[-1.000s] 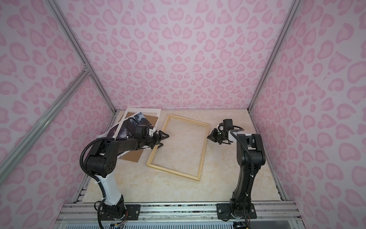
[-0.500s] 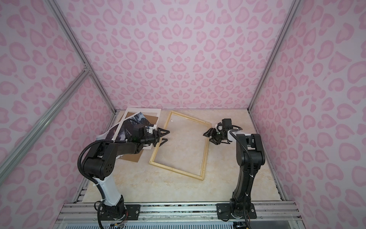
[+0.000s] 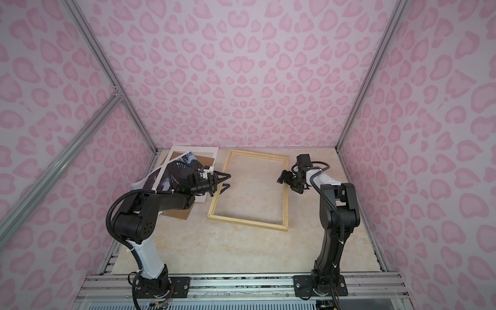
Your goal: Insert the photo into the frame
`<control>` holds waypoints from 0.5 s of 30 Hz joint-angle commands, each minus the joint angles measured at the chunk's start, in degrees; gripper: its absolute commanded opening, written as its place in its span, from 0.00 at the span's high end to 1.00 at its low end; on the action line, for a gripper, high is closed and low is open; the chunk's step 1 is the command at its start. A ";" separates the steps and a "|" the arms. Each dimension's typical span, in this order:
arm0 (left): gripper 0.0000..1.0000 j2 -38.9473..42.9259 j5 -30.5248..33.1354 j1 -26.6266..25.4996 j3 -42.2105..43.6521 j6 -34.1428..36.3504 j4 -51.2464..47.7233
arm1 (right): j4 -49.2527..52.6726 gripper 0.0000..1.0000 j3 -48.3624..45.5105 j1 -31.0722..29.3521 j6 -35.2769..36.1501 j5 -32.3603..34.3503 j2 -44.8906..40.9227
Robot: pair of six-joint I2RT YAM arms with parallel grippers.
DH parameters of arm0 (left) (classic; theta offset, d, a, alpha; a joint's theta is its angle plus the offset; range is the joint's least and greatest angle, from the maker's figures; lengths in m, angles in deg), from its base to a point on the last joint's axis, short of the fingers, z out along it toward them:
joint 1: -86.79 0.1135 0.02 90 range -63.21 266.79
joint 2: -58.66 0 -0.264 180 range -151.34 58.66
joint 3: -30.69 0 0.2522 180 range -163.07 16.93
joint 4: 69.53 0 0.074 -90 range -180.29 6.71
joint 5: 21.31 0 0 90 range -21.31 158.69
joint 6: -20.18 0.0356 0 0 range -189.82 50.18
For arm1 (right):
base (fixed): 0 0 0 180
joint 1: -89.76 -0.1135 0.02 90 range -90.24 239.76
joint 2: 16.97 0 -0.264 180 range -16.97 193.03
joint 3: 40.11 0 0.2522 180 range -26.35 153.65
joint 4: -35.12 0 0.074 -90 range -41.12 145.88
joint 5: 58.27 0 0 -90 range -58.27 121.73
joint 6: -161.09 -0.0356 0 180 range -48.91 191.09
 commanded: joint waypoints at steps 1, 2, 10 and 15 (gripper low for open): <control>0.41 1.72 -2.65 -1.04 -1.89 -1.18 4.34 | 2.20 0.07 -0.31 0.07 1.06 3.41 -0.28; 0.41 1.89 -2.44 -1.28 -2.33 -0.66 3.56 | 2.10 0.07 -0.55 0.27 0.81 2.74 -0.53; 0.42 1.37 -1.86 -4.27 -6.98 0.65 2.21 | -1.53 0.05 -3.71 1.43 -1.90 -3.47 -6.80; 0.43 0.10 2.54 -6.00 -7.70 2.97 -1.43 | -0.83 0.02 -6.90 4.64 -3.98 4.54 -10.64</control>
